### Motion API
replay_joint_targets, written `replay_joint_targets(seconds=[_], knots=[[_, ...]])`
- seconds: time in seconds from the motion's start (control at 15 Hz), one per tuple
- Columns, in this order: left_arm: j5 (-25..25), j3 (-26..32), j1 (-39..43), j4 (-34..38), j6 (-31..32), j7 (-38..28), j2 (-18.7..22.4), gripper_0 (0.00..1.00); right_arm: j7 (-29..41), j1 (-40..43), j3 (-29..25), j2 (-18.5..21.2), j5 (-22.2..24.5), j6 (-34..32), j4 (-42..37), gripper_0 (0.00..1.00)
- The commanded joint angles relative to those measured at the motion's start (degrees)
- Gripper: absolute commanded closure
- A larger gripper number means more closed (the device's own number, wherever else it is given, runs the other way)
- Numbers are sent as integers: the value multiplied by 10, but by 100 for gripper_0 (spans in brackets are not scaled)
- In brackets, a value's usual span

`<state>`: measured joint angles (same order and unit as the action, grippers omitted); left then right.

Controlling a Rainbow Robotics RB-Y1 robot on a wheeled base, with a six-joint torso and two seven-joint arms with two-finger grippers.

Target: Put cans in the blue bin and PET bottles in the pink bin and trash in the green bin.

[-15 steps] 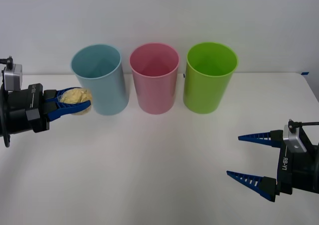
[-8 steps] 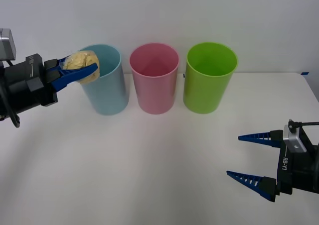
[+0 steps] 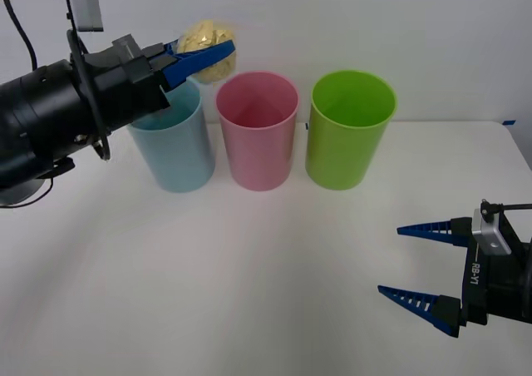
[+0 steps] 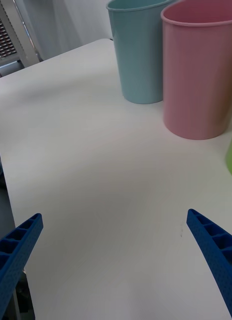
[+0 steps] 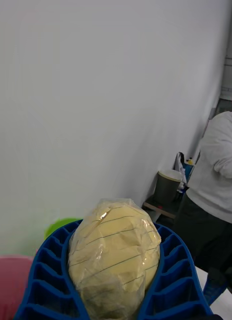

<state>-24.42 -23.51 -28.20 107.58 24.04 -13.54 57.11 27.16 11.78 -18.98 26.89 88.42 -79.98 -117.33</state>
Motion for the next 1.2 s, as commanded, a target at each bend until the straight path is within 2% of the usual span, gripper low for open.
replay_joint_targets(seconds=[0.07, 0.33, 0.8, 1.2], knots=[[31, -68, -90, -32, -22, -9, -1, 100, 0, 0, 0, 0, 0, 0, 0, 0], [65, -158, -205, -91, -38, -13, -29, 100, 0, 0, 0, 0, 0, 0, 0, 0], [31, -218, -319, -207, -76, -25, -116, 100, 0, 0, 0, 0, 0, 0, 0, 0], [32, -283, -401, -322, -78, -54, -174, 100, 0, 0, 0, 0, 0, 0, 0, 0]])
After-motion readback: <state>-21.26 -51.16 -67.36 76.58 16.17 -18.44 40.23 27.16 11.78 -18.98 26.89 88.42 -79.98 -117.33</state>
